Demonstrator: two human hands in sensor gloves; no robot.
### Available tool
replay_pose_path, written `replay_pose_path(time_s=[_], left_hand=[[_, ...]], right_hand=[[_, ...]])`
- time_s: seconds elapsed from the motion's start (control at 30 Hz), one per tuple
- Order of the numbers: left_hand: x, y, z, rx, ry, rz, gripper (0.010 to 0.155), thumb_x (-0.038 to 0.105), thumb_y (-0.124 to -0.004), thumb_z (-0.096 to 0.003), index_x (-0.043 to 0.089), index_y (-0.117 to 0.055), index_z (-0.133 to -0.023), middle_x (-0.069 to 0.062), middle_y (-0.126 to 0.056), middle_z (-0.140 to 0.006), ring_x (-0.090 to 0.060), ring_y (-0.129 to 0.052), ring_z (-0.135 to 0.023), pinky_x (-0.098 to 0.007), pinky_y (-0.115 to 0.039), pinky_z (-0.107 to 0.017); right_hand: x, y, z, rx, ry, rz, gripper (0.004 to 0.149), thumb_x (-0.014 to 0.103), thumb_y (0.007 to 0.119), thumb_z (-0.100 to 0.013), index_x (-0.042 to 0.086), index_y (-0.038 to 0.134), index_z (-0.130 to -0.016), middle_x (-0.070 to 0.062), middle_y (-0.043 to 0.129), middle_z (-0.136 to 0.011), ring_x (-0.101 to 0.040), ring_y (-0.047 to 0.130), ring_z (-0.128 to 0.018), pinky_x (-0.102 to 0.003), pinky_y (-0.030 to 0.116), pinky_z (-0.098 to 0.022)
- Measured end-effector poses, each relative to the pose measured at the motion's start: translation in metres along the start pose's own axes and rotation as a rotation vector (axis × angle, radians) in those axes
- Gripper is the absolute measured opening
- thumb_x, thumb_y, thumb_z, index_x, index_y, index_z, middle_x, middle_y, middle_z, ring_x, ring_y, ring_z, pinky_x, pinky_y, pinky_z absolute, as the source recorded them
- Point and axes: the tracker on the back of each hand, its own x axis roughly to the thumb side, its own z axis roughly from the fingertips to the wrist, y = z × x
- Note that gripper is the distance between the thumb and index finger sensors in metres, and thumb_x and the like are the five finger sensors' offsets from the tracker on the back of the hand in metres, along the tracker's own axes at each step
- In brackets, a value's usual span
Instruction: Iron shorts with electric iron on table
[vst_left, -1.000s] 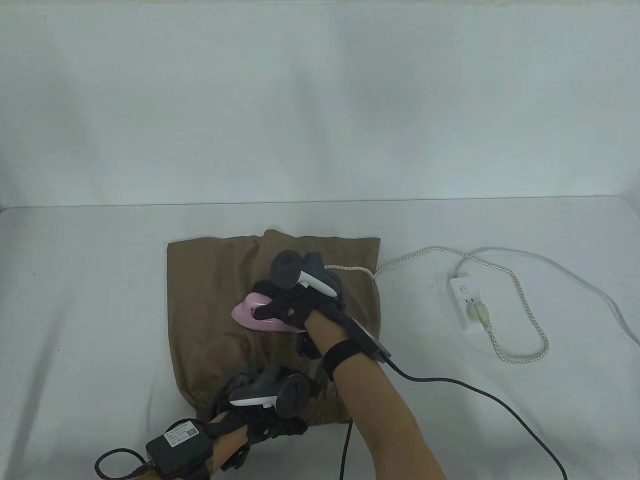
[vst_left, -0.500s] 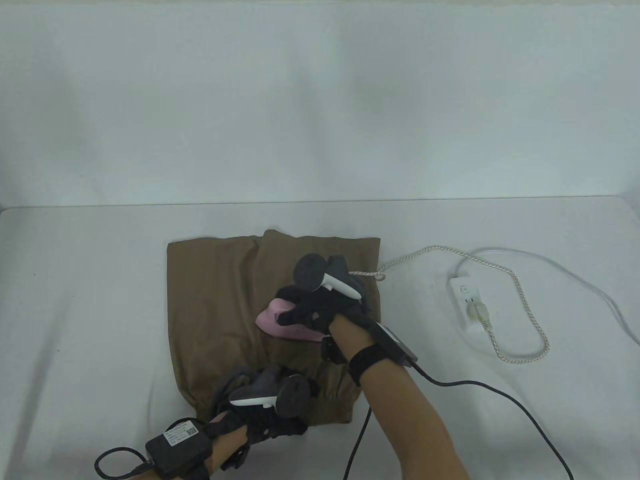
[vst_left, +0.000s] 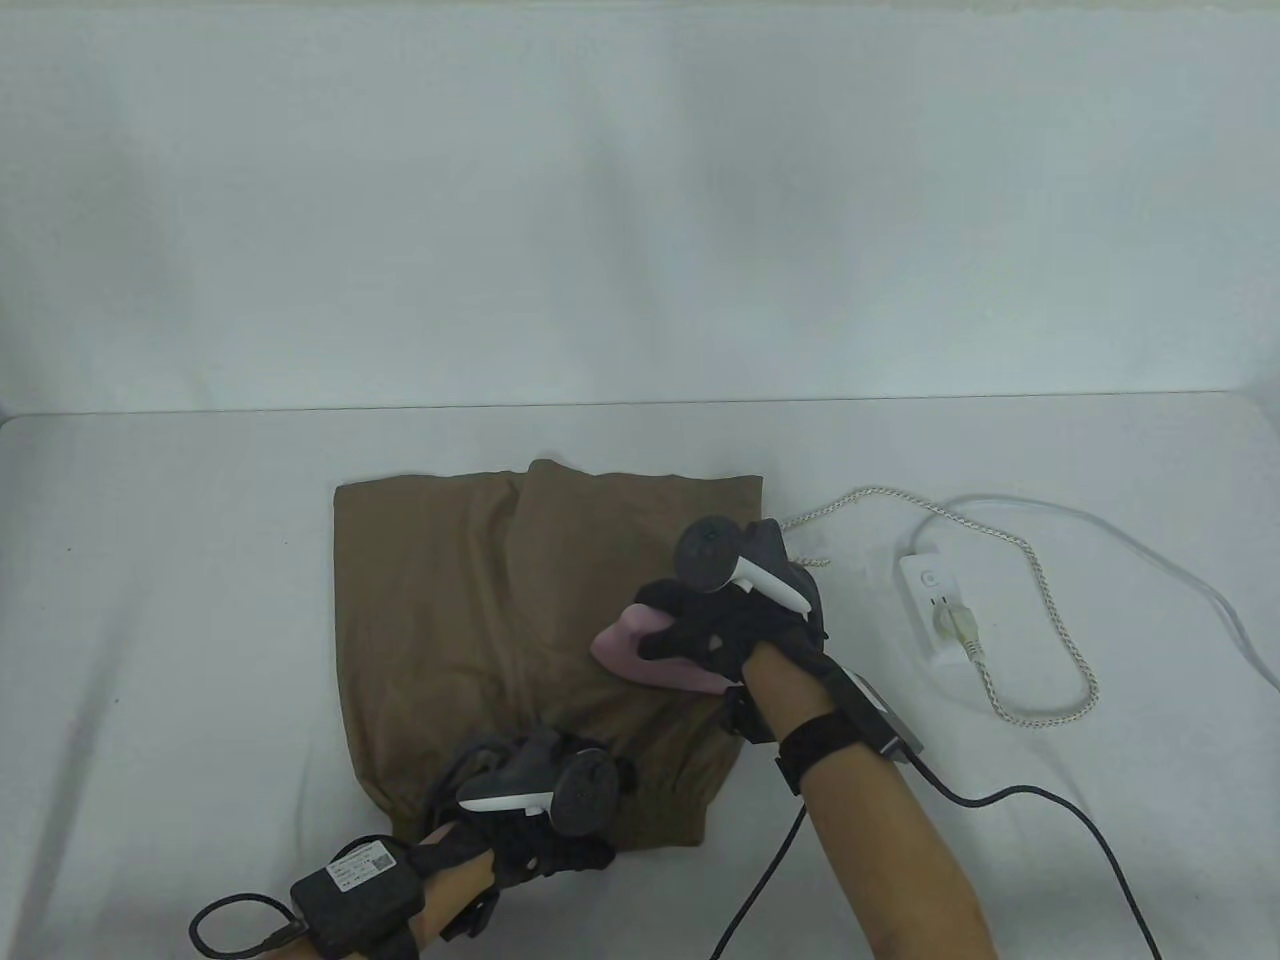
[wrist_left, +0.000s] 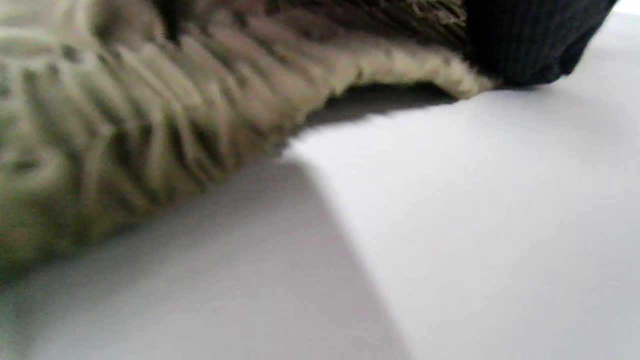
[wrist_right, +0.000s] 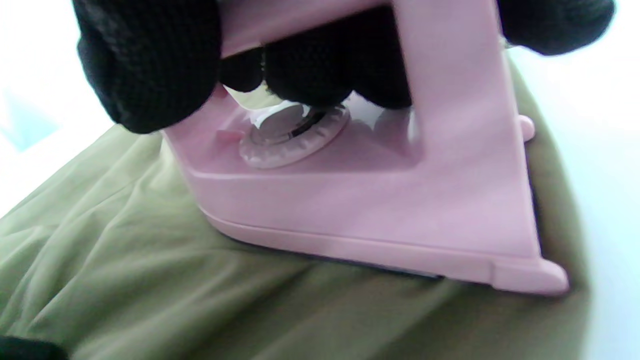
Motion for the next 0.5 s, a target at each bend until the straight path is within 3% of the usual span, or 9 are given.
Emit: replay_pose_path(time_s=[0.27, 0.5], left_hand=[[0.000, 0.000, 0.000, -0.002, 0.000, 0.001, 0.083, 0.059, -0.073, -0.0475, 0.031, -0.031, -0.114, -0.004, -0.030, -0.115, -0.036, -0.036, -0.108, -0.063, -0.043, -0.076], [0.000, 0.000, 0.000, 0.000, 0.002, 0.001, 0.083, 0.059, -0.073, -0.0474, 0.031, -0.031, -0.114, -0.004, -0.030, -0.115, -0.036, -0.036, -0.107, -0.063, -0.043, -0.076]], right_hand=[[-0.020, -0.003, 0.011, -0.031, 0.042, -0.031, 0.067, 0.057, 0.091, -0.037, 0.040, 0.073, -0.099, 0.008, 0.095, -0.071, -0.019, 0.095, -0.061, -0.060, 0.078, -0.044], [0.000, 0.004, 0.002, -0.047, -0.010, -0.038, 0.066, 0.057, 0.092, -0.037, 0.040, 0.074, -0.099, 0.009, 0.095, -0.070, -0.019, 0.095, -0.060, -0.059, 0.078, -0.044]])
